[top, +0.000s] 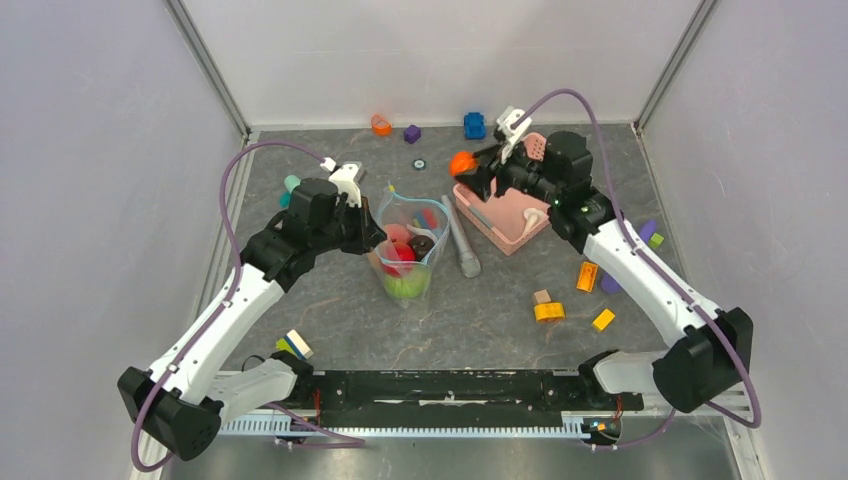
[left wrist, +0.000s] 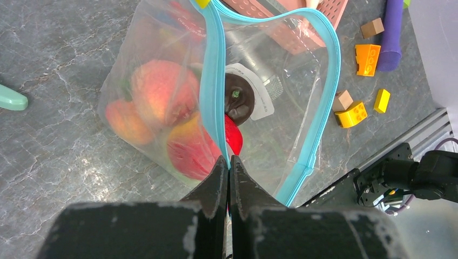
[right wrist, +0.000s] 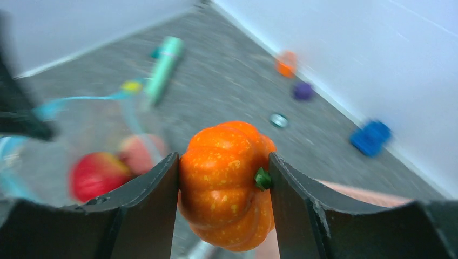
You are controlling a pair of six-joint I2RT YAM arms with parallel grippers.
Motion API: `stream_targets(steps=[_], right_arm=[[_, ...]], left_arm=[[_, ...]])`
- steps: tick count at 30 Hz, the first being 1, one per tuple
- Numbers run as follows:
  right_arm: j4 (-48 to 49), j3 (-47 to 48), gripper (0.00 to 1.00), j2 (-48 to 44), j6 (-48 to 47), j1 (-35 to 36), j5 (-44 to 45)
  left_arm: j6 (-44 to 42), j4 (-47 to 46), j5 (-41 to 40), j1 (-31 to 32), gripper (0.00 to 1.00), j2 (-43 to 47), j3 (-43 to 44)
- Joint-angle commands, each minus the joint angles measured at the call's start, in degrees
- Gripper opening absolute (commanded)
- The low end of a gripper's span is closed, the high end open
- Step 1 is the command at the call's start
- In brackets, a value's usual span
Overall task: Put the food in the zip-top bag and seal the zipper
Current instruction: Place the fake vegetable in the zipper food storage bag.
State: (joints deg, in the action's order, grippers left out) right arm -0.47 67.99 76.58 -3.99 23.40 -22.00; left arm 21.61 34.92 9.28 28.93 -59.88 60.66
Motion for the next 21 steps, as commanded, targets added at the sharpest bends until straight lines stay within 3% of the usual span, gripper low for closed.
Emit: stream_targets(steps=[1,6,12,21], right_arm=[[8.21,-1.65,0.32,-3.29,1.26,7.35,-17.86],[12.85,-2.32,0.33,-2.89,2.50,14.74,-21.89],[12.69,-4.21,0.38,0.20,2.96,19.53,-9.86],[7.87,-1.98,0.74,3.67,1.18,22.66,-3.75]], left_arm=[[2.12,-2.42,1.45,-0.43,0.02,1.49,-0.02],[2.10,-2.50,1.79,-0.45,0.02,1.79,-0.06],[2.12,-2.57,1.90,-0.44,0.02,2.14,-0.20],[2.17,-2.92,2.98,-0.44,0.02,2.05,-0.37]])
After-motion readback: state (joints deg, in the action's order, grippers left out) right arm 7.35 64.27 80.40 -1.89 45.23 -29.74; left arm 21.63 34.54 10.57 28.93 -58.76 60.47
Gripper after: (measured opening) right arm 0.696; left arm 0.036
